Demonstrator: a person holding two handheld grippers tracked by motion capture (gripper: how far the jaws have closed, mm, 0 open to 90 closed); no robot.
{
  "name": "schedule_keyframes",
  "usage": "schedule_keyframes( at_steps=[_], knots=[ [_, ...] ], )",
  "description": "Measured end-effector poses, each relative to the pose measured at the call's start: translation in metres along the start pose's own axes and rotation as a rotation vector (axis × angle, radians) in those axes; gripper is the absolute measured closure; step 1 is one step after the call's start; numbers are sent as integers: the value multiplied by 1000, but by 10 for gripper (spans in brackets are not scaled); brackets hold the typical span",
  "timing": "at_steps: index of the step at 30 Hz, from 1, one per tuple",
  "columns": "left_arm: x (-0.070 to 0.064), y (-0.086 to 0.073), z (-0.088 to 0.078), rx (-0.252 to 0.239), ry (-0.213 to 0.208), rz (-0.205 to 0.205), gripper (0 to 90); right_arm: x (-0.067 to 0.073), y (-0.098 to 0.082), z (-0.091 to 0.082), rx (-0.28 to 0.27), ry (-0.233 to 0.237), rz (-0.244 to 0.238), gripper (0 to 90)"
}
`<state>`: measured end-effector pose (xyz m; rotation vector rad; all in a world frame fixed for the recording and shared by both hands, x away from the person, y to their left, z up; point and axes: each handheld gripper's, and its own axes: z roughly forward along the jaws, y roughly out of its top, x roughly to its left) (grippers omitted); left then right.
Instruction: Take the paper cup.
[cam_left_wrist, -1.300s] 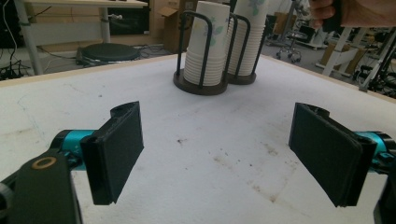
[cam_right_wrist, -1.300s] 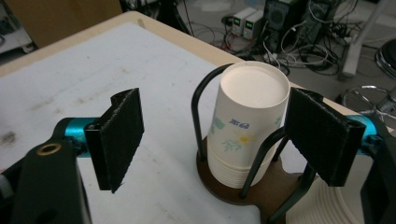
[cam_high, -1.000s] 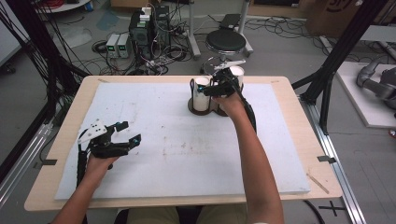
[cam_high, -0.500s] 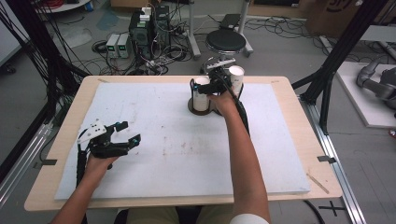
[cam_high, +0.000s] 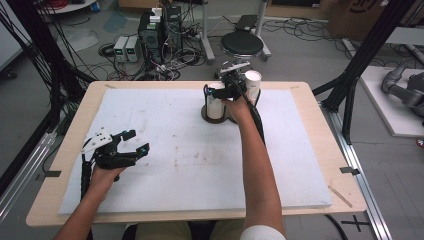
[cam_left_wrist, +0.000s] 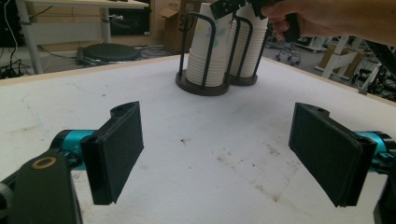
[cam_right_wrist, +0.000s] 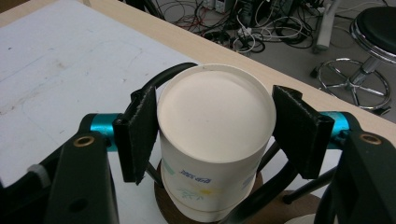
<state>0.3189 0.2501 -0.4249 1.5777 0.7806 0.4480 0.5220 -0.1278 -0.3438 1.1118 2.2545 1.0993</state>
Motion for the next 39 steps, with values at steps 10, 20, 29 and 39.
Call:
schedule_keyframes(
  at_steps=[10, 20, 29, 39],
  knots=[
    [0, 0, 0, 0, -2, -2, 177, 1, 5, -5, -8, -7, -14, 364],
    [-1, 0, 0, -1, -7, -8, 177, 6, 28, -26, -49, -2, -43, 369],
    [-1, 0, -1, -20, -24, -19, 175, 5, 41, -59, -118, 17, -63, 372],
    [-3, 0, -1, -17, -55, -26, 172, 13, 41, -98, -167, 48, -117, 374]
  ],
)
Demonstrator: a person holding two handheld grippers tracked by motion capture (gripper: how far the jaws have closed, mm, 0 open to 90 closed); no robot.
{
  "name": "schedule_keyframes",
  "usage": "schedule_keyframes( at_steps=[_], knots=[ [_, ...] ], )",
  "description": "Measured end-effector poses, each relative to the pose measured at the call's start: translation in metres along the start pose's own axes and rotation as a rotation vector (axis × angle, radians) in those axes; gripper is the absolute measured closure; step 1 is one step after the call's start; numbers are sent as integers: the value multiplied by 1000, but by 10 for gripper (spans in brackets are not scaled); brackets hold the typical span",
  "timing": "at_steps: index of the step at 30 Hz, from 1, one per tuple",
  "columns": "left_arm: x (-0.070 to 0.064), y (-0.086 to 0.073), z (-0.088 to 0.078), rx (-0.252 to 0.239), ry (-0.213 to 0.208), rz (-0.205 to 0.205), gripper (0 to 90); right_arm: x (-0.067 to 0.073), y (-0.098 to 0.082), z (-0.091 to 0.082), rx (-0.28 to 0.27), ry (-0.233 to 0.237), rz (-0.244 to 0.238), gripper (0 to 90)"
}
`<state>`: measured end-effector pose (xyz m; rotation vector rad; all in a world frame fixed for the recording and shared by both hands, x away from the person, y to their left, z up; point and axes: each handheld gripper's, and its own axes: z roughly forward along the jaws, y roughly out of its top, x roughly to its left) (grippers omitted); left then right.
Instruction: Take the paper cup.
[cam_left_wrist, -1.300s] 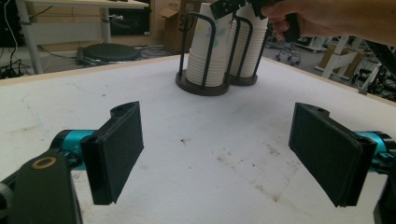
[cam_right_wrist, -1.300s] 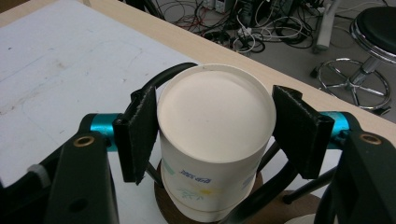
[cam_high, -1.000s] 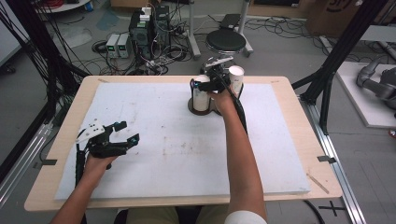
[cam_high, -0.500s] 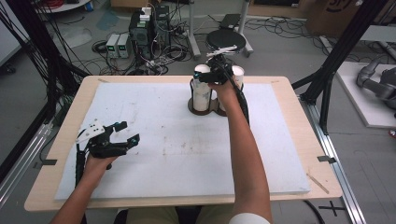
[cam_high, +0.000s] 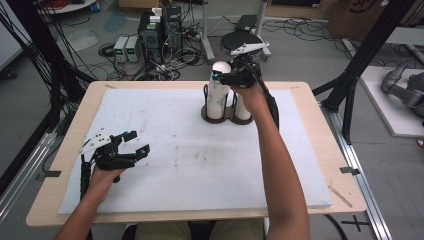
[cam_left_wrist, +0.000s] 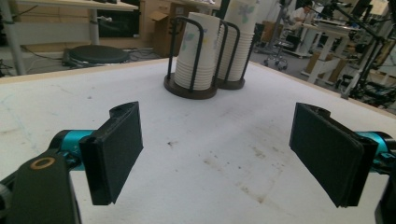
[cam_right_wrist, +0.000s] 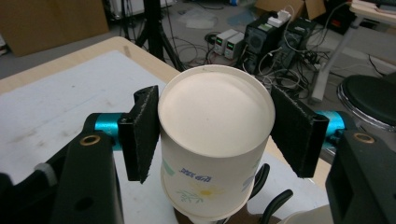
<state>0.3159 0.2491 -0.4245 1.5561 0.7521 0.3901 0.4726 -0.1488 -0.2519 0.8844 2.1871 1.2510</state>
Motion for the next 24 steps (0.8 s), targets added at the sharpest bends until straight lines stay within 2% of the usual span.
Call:
schedule_keyframes(
  at_steps=[1, 3, 8, 15, 18, 19, 24],
  knots=[
    [-1, 0, 0, -2, -1, -2, 168, 3, -2, -10, -8, 17, -7, 374],
    [-2, 0, 0, -13, -8, -11, 168, 5, -3, -14, -8, 27, -12, 374],
    [-3, 0, 2, -6, -15, -13, 156, 14, -17, -39, -17, 59, -41, 376],
    [-5, -1, 4, -4, -38, -10, 155, 21, -36, -53, -14, 103, -58, 378],
    [-7, -1, 4, -11, -50, 1, 155, 25, -53, -61, -21, 146, -61, 379],
    [-7, -1, 4, -11, -52, 1, 155, 25, -53, -61, -21, 146, -61, 379],
    [-9, -2, 3, -11, -59, 7, 155, 31, -77, -71, -28, 185, -52, 381]
  ],
)
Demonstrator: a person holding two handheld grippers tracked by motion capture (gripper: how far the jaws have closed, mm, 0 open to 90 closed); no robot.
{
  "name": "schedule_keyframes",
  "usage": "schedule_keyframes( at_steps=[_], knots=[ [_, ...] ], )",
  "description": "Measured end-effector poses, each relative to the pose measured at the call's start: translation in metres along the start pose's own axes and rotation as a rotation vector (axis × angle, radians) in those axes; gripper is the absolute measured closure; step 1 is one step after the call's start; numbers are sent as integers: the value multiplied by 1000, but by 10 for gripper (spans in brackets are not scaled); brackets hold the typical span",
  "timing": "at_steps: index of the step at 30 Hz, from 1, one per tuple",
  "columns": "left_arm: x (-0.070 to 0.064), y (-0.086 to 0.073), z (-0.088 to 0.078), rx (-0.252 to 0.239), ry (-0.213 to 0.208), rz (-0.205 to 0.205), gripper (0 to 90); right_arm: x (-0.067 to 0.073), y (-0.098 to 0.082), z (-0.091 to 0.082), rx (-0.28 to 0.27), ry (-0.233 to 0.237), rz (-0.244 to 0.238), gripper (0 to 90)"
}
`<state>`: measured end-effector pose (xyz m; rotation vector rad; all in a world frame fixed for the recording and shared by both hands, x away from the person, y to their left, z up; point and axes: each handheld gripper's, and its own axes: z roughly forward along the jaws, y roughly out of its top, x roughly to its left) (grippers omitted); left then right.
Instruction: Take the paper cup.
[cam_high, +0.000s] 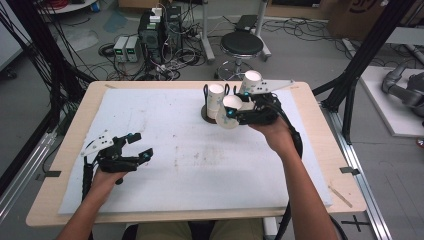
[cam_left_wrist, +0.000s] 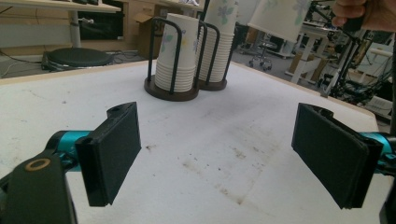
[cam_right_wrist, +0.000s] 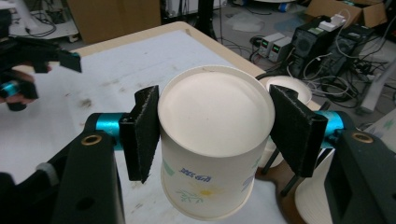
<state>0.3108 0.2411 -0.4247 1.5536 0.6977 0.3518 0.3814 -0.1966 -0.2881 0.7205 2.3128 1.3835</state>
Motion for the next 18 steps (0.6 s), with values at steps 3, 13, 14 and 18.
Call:
schedule_keyframes(
  at_steps=[3, 13, 14, 18],
  knots=[
    [-2, -1, -1, -7, -11, -3, 155, 5, -10, -6, -11, 22, 5, 381],
    [-10, 0, -2, -32, -34, 49, 156, 17, -33, -17, -25, 62, -12, 381],
    [-11, 0, -1, -31, -30, 53, 156, 18, -33, -18, -24, 67, -15, 381],
    [-14, 3, -1, -36, -49, 36, 155, 22, -32, -18, -24, 76, -29, 381]
  ],
)
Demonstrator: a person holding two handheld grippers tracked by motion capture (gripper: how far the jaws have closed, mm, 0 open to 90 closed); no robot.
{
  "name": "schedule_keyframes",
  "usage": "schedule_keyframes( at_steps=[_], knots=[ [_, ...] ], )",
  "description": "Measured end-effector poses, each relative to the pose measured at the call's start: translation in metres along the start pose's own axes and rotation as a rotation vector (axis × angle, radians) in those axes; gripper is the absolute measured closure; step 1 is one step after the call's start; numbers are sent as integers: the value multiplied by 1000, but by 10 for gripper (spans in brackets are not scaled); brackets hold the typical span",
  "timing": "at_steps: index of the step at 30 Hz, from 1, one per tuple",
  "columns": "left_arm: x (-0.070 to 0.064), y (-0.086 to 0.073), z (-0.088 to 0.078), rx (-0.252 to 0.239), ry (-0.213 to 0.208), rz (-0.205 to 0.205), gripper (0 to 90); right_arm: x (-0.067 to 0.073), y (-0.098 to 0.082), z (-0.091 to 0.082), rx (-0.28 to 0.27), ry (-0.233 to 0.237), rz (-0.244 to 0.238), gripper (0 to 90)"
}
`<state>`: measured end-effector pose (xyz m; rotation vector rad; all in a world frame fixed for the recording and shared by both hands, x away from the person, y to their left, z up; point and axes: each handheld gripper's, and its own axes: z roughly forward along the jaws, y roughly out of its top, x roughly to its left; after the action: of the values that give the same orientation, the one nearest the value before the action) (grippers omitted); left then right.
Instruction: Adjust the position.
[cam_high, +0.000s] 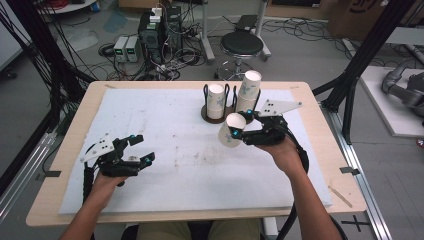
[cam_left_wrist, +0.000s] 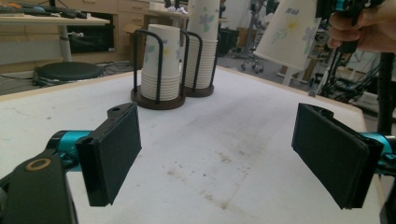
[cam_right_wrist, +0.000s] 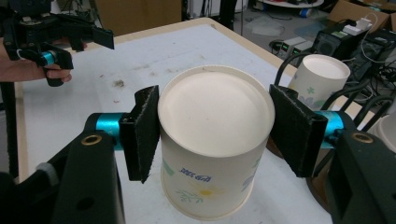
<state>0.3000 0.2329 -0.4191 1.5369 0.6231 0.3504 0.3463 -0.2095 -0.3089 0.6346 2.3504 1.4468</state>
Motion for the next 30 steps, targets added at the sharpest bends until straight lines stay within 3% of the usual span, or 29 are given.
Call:
schedule_keyframes(
  at_steps=[7, 16, 24, 30],
  knots=[
    [-8, 4, 6, 8, -40, 20, 154, 7, 2, 4, -4, 17, -14, 380],
    [-16, 10, 14, 10, -102, 35, 154, 19, 3, 14, 3, 71, -27, 380],
    [-29, 15, 28, 43, -160, 79, 154, 32, 4, 21, 8, 120, -38, 380],
    [-36, 18, 34, 42, -212, 80, 154, 42, 6, 27, 2, 155, -49, 380]
  ],
)
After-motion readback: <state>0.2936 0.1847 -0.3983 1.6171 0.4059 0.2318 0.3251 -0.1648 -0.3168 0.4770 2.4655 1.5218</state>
